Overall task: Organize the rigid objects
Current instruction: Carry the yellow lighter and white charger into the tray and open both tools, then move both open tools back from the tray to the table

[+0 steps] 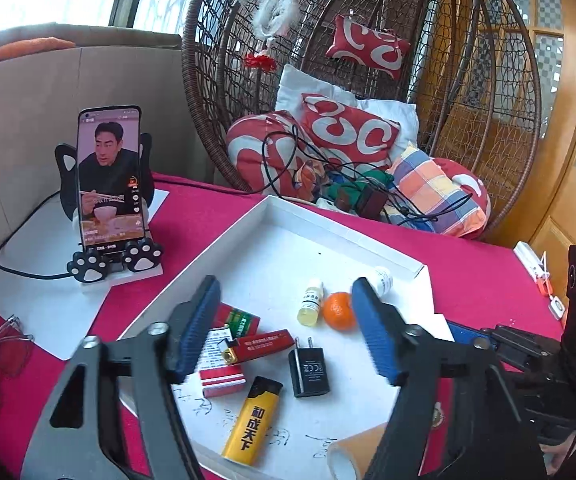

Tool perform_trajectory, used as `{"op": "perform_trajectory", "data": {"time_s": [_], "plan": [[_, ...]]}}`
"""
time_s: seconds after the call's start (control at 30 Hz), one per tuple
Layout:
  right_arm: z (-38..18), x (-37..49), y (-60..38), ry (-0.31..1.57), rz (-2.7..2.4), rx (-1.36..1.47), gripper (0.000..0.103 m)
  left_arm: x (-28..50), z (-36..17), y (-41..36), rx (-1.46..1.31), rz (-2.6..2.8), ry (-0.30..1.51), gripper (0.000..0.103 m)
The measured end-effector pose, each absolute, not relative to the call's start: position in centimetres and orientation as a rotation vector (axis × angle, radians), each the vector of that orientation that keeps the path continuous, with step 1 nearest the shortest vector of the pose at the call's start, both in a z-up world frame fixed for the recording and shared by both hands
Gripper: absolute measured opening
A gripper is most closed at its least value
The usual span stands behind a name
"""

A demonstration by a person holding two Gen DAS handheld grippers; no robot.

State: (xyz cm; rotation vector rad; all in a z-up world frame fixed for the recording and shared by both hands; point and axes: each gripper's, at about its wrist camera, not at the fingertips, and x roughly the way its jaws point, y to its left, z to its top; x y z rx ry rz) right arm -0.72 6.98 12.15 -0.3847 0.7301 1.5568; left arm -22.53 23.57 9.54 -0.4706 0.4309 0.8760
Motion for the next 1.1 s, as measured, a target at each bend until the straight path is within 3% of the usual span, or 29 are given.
{"op": "perform_trajectory", "data": {"time_s": [0.07,0.13,0.17,0.2,0.3,0.6,0.93,1.1], "plan": [[11.6,-1.3,7.3,0.726,1.54,-0.39,0.041,-22.7,9.3,23.2,-0.443,0.917,0.438,0.086],[11.4,-1.5,7.2,0.721,1.528,-0.385,0.048,-22.8,8.9,23.3,-0.431,0.948,0.458,0.092],[11.4,-1.5,7.0,0.707,1.516,-0.385,0.06,-22.8,8.7,23.3,-0.428,0.963,0.465,0.095],[11.4,-1.5,6.8,0.695,1.51,-0.386,0.078,-22.8,8.6,23.3,-0.425,0.973,0.472,0.103],[11.6,-1.1,6.2,0.688,1.491,-0.364,0.103,-22.9,8.4,23.4,-0.427,0.992,0.48,0.103],[13.8,1.9,1.4,0.686,1.451,-0.176,0.103,-22.9,8.9,22.7,-0.421,0.989,0.471,0.103],[22.1,6.7,-12.8,0.219,1.254,0.267,0.103,-21.7,10.6,20.3,-0.384,0.866,0.421,0.103],[23.1,10.0,-16.6,0.181,1.121,0.335,0.103,-17.8,10.8,16.6,-0.373,0.611,0.45,0.103]]}}
